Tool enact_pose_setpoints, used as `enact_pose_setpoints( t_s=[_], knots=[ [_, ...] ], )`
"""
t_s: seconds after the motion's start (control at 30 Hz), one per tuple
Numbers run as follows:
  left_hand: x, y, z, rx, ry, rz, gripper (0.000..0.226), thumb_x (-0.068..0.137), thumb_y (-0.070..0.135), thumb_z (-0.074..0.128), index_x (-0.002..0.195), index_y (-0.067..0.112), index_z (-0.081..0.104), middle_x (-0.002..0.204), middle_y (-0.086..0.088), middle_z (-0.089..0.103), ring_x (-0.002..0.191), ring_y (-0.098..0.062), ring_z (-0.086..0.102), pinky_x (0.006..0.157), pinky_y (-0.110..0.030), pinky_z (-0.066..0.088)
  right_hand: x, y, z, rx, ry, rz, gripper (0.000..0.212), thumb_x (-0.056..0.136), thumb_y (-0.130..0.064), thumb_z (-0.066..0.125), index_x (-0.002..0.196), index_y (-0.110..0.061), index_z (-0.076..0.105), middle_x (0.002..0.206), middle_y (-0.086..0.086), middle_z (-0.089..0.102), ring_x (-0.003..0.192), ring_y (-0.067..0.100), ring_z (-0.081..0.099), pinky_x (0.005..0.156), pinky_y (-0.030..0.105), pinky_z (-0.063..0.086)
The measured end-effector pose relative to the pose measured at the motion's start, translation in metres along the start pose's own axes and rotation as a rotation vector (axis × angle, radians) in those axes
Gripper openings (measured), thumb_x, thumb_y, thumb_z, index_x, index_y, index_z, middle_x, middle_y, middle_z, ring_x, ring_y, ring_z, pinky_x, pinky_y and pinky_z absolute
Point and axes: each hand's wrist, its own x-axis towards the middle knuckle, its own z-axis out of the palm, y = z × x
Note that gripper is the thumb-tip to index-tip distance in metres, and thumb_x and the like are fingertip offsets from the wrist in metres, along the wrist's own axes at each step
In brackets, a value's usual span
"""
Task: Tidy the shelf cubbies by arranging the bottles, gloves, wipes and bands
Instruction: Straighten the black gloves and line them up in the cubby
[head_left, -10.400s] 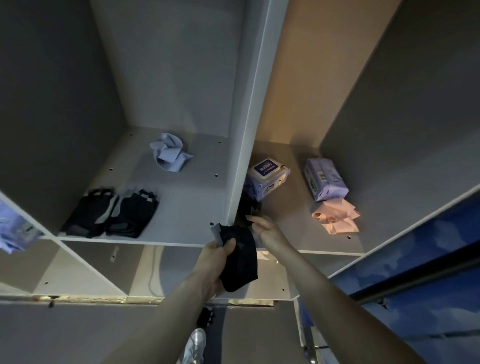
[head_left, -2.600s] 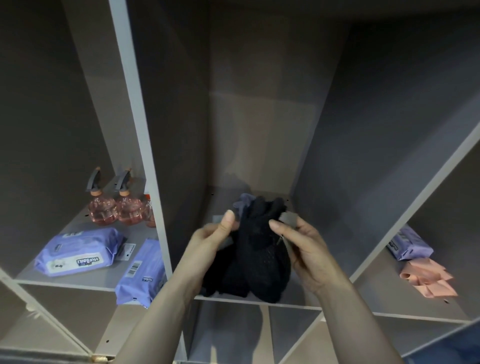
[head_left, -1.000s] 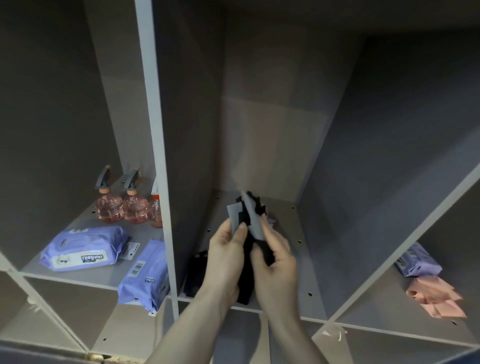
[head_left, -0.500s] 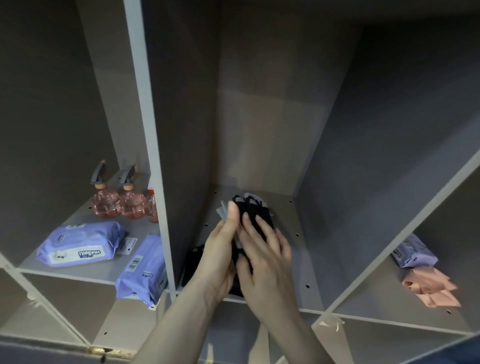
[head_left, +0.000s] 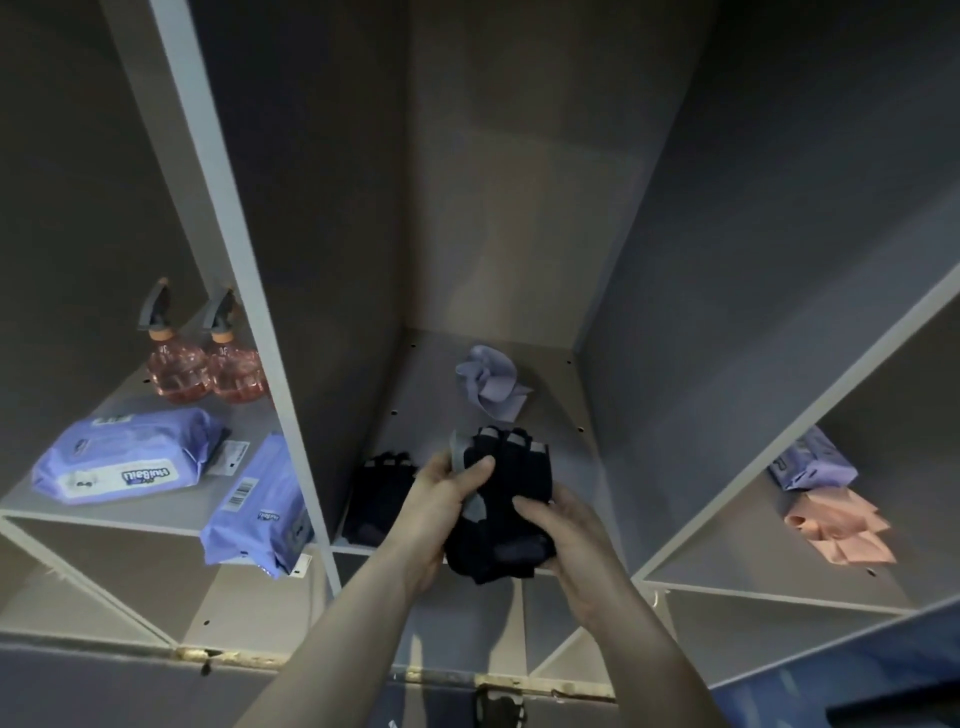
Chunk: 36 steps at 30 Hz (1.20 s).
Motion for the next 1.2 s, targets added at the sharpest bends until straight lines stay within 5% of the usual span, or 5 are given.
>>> enact_pose_setpoints(
  t_s=[0.17,0.53,0.83,1.07,1.2],
  knots=[
    [0.011,-0.021,-0.003,0.305,-0.02,0.031,0.083,0.086,0.008,0.066,0.151,0.018,0.015,0.129,-0.003,0.05,0.108,-0.014,0.057,0.084,-0.027,0.049,0.026,0.027,-0.016,0.128,0.244,-0.013,0.012,0.093,-0.006,0.056,0.103,-0.009,0.061,0.105,0.012,0.07,0.097,0.027,0.066,0.08,0.037,0.052],
    [0.066,-0.051,-0.068,0.716,0.065,0.052,0.058,0.09,0.009,0.06,0.142,0.022,0.04,0.117,0.003,0.055,0.114,-0.012,0.053,0.1,-0.028,0.038,0.111,0.073,-0.056,0.029,0.157,0.154,0.025,0.094,-0.011,0.058,0.118,-0.014,0.057,0.121,0.01,0.064,0.107,0.023,0.062,0.098,0.042,0.048],
    [0.086,-0.096,-0.09,1.82,-0.26,0.059,0.057,0.098,0.046,0.034,0.15,0.04,0.01,0.16,0.011,-0.009,0.147,-0.015,-0.012,0.116,-0.056,-0.004,0.115,0.131,-0.068,-1.404,-0.156,-0.412,0.059,0.094,-0.062,0.019,0.148,-0.038,0.024,0.159,-0.005,0.009,0.147,0.02,0.008,0.112,0.043,0.016],
    [0.083,-0.108,-0.083,1.892,-0.199,0.009,0.059,0.096,0.051,0.033,0.15,0.038,0.012,0.161,0.01,-0.005,0.148,-0.02,-0.008,0.115,-0.06,0.006,0.112,0.139,-0.068,-1.56,-0.253,-0.054,0.067,0.095,-0.058,0.003,0.136,-0.033,0.05,0.141,0.002,0.052,0.124,0.025,0.056,0.088,0.045,0.052],
    [0.079,-0.106,-0.086,1.848,-0.22,-0.024,0.058,0.096,0.051,0.036,0.149,0.039,0.017,0.16,0.01,-0.003,0.148,-0.019,-0.009,0.116,-0.059,0.004,0.114,0.134,-0.074,-1.595,-0.316,-0.204,0.094,0.072,-0.08,-0.013,0.15,-0.036,0.016,0.161,0.003,0.008,0.148,0.026,0.009,0.117,0.045,0.016]
  ],
)
